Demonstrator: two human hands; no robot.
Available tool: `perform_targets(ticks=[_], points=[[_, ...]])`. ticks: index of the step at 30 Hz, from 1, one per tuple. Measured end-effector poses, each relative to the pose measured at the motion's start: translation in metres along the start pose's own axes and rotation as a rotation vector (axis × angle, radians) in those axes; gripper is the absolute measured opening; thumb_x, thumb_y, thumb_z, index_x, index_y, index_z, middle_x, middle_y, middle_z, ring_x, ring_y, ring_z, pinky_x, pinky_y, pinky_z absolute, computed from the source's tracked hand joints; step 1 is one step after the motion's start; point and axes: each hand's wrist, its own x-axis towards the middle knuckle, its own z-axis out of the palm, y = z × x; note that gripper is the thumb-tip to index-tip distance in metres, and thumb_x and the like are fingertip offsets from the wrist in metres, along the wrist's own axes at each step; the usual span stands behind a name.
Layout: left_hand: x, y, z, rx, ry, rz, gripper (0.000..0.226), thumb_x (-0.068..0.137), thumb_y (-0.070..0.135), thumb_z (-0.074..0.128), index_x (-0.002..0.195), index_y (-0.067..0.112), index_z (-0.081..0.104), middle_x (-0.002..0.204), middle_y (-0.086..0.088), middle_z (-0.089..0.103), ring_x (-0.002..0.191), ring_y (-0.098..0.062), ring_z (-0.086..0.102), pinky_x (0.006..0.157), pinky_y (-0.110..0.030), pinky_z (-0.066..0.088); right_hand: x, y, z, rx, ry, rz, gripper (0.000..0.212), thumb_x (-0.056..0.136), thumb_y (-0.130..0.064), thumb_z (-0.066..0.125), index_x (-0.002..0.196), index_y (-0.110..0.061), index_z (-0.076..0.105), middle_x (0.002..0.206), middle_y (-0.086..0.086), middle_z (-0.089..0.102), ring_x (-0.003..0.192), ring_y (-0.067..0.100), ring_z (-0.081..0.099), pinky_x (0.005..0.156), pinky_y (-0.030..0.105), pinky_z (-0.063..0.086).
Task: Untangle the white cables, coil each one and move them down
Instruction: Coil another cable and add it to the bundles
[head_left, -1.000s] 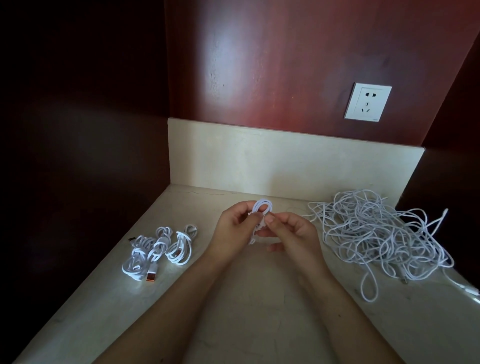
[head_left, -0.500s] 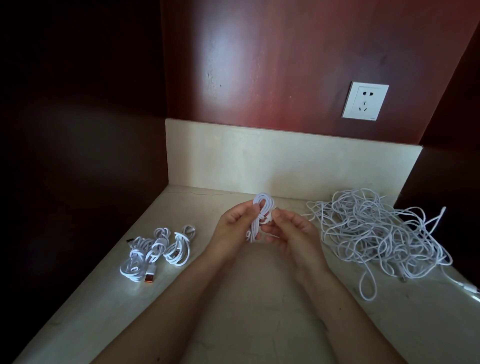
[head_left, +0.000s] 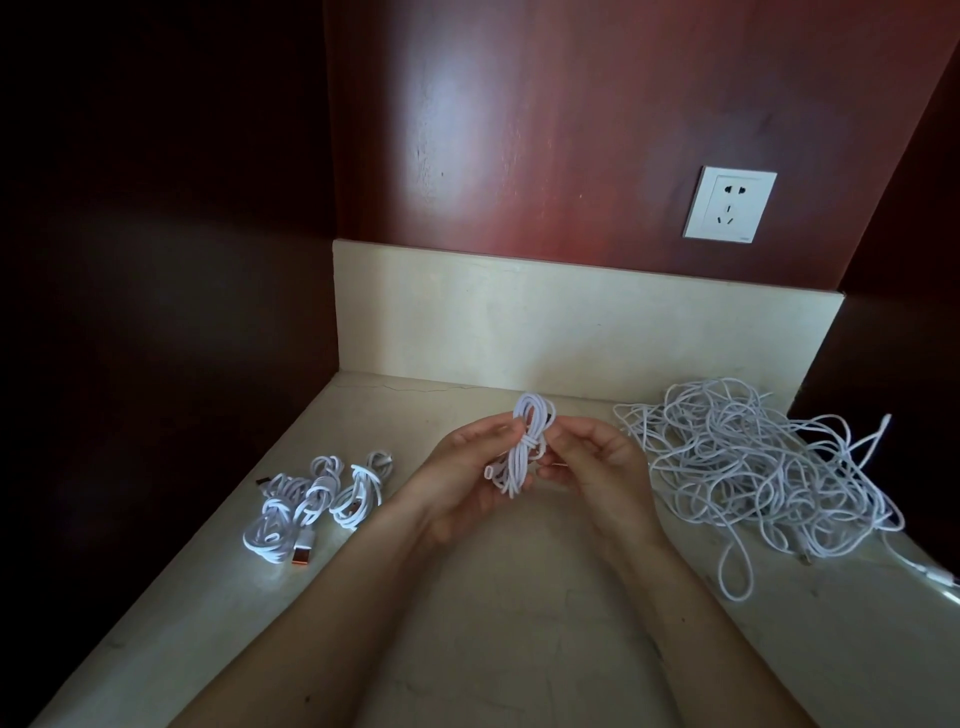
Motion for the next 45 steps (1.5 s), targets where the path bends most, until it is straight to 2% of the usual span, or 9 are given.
perform_targets(ticks=[6, 11, 17, 21, 25, 29, 37, 41, 45], points=[[0.001, 0.001, -0.002, -0.018, 0.034, -0.072, 0.02, 0.096, 0.014, 0.054, 0.106, 0.005, 0.069, 0.084, -0.007, 0.069, 0.063, -0.01, 0.062, 0.057, -0.021, 0.054, 0.001, 0.002, -0.001, -0.147, -0.055, -0.182, 0.02, 0.088, 0.007, 0.062, 0.095, -0.009, 0.072, 0.088, 0.004, 0.075, 0.076, 0.014, 0.07, 0.063, 0.024, 0.057], [0.0, 0.001, -0.003, 0.055, 0.036, -0.105, 0.017, 0.095, 0.014, 0.056, 0.101, 0.011, 0.071, 0.092, -0.005, 0.074, 0.084, -0.015, 0.067, 0.071, -0.024, 0.057, 0.002, 0.002, -0.003, -0.109, -0.036, -0.171, 0.019, 0.084, 0.01, 0.067, 0.089, -0.007, 0.074, 0.085, 0.008, 0.076, 0.075, 0.02, 0.072, 0.068, 0.028, 0.059], [-0.001, 0.001, -0.002, 0.074, 0.074, -0.127, 0.015, 0.093, 0.012, 0.059, 0.1, 0.007, 0.071, 0.087, -0.008, 0.074, 0.072, -0.012, 0.07, 0.064, -0.024, 0.059, 0.002, -0.002, -0.006, -0.014, -0.001, -0.117, 0.015, 0.076, 0.012, 0.071, 0.082, -0.001, 0.069, 0.079, 0.014, 0.074, 0.069, 0.022, 0.071, 0.062, 0.027, 0.059], [0.002, -0.004, -0.004, 0.144, 0.135, -0.056, 0.022, 0.091, 0.011, 0.064, 0.11, 0.005, 0.07, 0.095, -0.01, 0.074, 0.079, -0.015, 0.07, 0.066, -0.025, 0.059, 0.001, -0.003, -0.007, 0.015, -0.006, -0.05, 0.015, 0.08, 0.012, 0.068, 0.093, 0.004, 0.069, 0.086, 0.018, 0.075, 0.075, 0.024, 0.072, 0.066, 0.026, 0.059], [0.003, -0.01, -0.003, 0.277, 0.194, 0.141, 0.012, 0.088, 0.012, 0.068, 0.098, 0.012, 0.076, 0.091, -0.009, 0.075, 0.076, -0.015, 0.067, 0.079, -0.033, 0.056, 0.0, -0.003, -0.003, -0.079, -0.009, -0.09, 0.015, 0.084, 0.003, 0.069, 0.098, 0.0, 0.07, 0.084, 0.014, 0.076, 0.078, 0.02, 0.073, 0.077, 0.03, 0.06], [0.001, -0.012, 0.002, 0.302, 0.186, 0.246, 0.013, 0.09, 0.005, 0.065, 0.095, 0.014, 0.074, 0.081, -0.005, 0.074, 0.067, -0.013, 0.065, 0.065, -0.023, 0.052, 0.001, -0.003, -0.003, -0.015, 0.012, -0.103, 0.018, 0.083, -0.001, 0.071, 0.1, -0.001, 0.07, 0.089, 0.012, 0.076, 0.082, 0.018, 0.073, 0.078, 0.03, 0.06], [0.0, -0.009, 0.001, 0.376, 0.121, 0.332, 0.016, 0.088, -0.004, 0.063, 0.098, 0.006, 0.069, 0.076, 0.002, 0.074, 0.064, -0.007, 0.067, 0.061, -0.019, 0.052, 0.002, -0.001, -0.001, 0.217, 0.007, 0.062, 0.015, 0.089, 0.002, 0.061, 0.102, -0.002, 0.068, 0.09, 0.011, 0.074, 0.083, 0.017, 0.07, 0.075, 0.027, 0.059], [0.002, -0.012, -0.001, 0.412, 0.184, 0.324, 0.013, 0.091, -0.002, 0.062, 0.094, 0.008, 0.07, 0.077, -0.005, 0.072, 0.063, -0.013, 0.064, 0.062, -0.028, 0.055, 0.001, 0.0, -0.002, 0.092, -0.011, -0.036, 0.014, 0.089, 0.004, 0.062, 0.101, 0.0, 0.066, 0.087, 0.009, 0.075, 0.082, 0.014, 0.071, 0.075, 0.026, 0.059], [0.006, -0.015, -0.002, 0.489, 0.246, 0.39, 0.016, 0.091, 0.0, 0.061, 0.091, 0.014, 0.07, 0.078, 0.003, 0.073, 0.07, -0.011, 0.066, 0.071, -0.037, 0.057, -0.001, 0.003, 0.002, 0.02, 0.02, -0.089, 0.018, 0.087, 0.002, 0.067, 0.104, 0.005, 0.065, 0.097, 0.016, 0.073, 0.084, 0.017, 0.071, 0.074, 0.028, 0.06]])
